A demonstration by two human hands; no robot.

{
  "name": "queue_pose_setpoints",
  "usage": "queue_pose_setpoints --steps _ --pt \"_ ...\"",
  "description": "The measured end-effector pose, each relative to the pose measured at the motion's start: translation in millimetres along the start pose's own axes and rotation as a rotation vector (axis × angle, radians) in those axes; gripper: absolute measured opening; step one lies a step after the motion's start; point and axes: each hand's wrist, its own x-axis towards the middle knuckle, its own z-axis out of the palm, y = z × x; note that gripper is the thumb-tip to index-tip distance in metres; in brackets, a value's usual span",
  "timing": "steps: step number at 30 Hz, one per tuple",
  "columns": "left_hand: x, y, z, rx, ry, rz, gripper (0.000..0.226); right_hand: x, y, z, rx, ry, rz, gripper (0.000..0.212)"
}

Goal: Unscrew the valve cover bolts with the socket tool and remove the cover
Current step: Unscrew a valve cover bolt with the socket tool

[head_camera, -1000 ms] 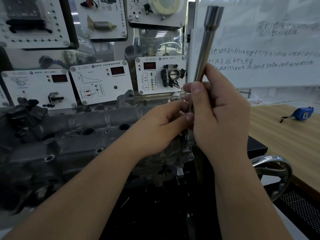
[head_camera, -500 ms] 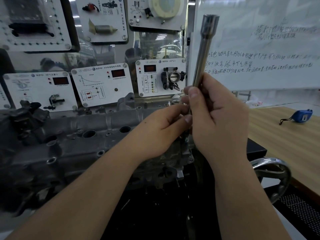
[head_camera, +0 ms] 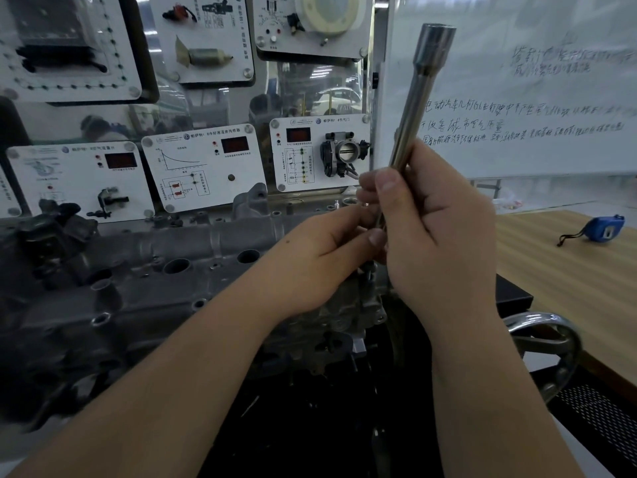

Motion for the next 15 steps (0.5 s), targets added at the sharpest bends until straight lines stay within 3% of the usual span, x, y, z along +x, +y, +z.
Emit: queue_pose_setpoints --steps 3,7,11,15 --pt "2.9 0.0 1.3 0.023 -0.011 0.002 0.019 0.1 0.2 3.0 0.028 0.033 0.009 0.040" --pt "3.1 -2.5 3.1 0.032 0.016 0.018 0.012 0.0 1.4 3.2 0.025 0.120 0.000 0.024" --pt "2.9 -4.7 2.5 -0.013 0.008 0.039 0.013 -0.4 1.8 1.9 -0.032 0.102 -0.018 0.023" --pt "0.8 -2.4 -0.4 0.013 -0.007 0.047 0.016 -0.5 0.7 2.8 0.004 0.085 -0.006 0.040"
